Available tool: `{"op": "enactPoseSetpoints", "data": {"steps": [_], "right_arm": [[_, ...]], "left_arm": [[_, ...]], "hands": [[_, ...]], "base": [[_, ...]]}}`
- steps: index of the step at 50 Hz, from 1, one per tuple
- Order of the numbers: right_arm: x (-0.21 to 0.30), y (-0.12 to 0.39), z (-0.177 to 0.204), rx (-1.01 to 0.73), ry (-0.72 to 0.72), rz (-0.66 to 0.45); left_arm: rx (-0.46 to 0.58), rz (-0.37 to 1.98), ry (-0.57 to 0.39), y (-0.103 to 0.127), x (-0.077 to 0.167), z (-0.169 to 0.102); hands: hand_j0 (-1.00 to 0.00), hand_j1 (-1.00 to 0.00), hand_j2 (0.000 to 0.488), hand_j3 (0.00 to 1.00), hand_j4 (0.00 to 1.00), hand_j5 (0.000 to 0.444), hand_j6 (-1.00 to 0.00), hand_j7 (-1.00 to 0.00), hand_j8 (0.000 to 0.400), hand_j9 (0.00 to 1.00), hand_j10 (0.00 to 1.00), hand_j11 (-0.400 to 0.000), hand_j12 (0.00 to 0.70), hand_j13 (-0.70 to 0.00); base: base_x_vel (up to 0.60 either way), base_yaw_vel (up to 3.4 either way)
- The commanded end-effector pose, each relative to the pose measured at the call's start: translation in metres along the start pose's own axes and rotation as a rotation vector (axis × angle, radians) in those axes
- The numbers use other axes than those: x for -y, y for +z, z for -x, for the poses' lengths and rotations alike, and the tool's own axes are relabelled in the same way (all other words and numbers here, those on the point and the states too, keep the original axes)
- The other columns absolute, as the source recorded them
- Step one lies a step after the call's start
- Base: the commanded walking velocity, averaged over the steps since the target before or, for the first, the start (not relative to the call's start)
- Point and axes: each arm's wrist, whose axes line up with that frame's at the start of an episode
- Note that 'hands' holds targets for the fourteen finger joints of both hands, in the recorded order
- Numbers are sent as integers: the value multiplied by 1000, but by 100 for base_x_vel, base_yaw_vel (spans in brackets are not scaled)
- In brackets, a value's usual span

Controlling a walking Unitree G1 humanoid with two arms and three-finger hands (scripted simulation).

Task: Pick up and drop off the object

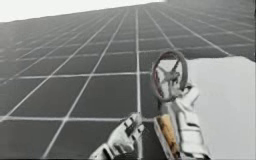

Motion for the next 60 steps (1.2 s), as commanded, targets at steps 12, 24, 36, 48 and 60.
{"op": "enactPoseSetpoints", "data": {"steps": [12,24,36,48,60], "right_arm": [[7,10,-1,27,-8,-36],[7,10,-1,27,-8,-36],[7,10,-1,27,-8,-36],[7,10,-1,27,-8,-36],[7,10,-1,27,-8,-36]], "left_arm": [[-7,-24,-16,2,7,-4],[-7,-24,-16,2,7,-4],[-7,-24,-16,2,7,-4],[-7,-24,-16,2,7,-4],[-7,-24,-16,2,7,-4]], "hands": [[0,0,0,1000,1000,0,0,0,0,1000,1000,-400,0,-700],[0,0,0,1000,1000,0,0,0,0,1000,1000,-400,0,-700],[0,0,0,1000,1000,0,0,0,0,1000,1000,-400,0,-700],[0,0,0,1000,1000,0,0,0,0,1000,1000,-400,0,-700],[0,0,0,1000,1000,0,0,0,0,1000,1000,-400,0,-700]], "base": [[48,26],[54,10],[58,3],[56,-8],[53,-13]]}}
